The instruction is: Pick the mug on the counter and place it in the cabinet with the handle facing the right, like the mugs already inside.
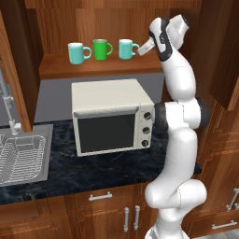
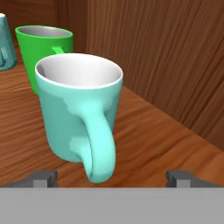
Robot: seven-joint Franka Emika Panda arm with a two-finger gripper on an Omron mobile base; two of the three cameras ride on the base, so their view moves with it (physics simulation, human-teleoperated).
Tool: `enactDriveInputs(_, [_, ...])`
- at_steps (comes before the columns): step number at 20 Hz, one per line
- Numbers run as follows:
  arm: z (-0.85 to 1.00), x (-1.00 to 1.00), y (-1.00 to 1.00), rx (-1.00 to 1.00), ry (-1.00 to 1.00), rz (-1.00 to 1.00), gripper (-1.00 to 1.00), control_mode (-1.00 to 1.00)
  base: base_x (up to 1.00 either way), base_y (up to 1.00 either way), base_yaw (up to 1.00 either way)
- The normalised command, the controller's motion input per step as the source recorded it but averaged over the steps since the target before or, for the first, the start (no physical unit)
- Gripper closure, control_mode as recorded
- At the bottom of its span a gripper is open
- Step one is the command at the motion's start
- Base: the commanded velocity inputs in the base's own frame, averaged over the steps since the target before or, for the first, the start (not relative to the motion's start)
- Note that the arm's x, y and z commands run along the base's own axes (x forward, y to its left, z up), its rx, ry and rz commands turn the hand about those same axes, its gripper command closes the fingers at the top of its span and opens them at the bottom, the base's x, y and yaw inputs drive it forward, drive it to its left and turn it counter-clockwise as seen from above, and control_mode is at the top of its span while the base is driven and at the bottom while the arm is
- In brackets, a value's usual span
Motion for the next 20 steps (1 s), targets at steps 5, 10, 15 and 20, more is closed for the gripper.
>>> enactDriveInputs(5, [0.0, -0.27, 0.0, -0.09, -0.08, 0.0, -1.0, -1.0, 0.0, 0.0, 0.0])
enactDriveInputs(10, [-0.03, -0.17, 0.0, -0.08, -0.04, 0.0, -1.0, -1.0, 0.0, 0.0, 0.0])
enactDriveInputs(15, [-0.39, -0.13, 0.06, -0.03, -0.03, 0.0, -1.0, -1.0, 0.0, 0.0, 0.0])
enactDriveInputs(20, [-0.34, -0.24, 0.07, 0.0, -0.08, 0.0, -1.0, -1.0, 0.0, 0.0, 0.0])
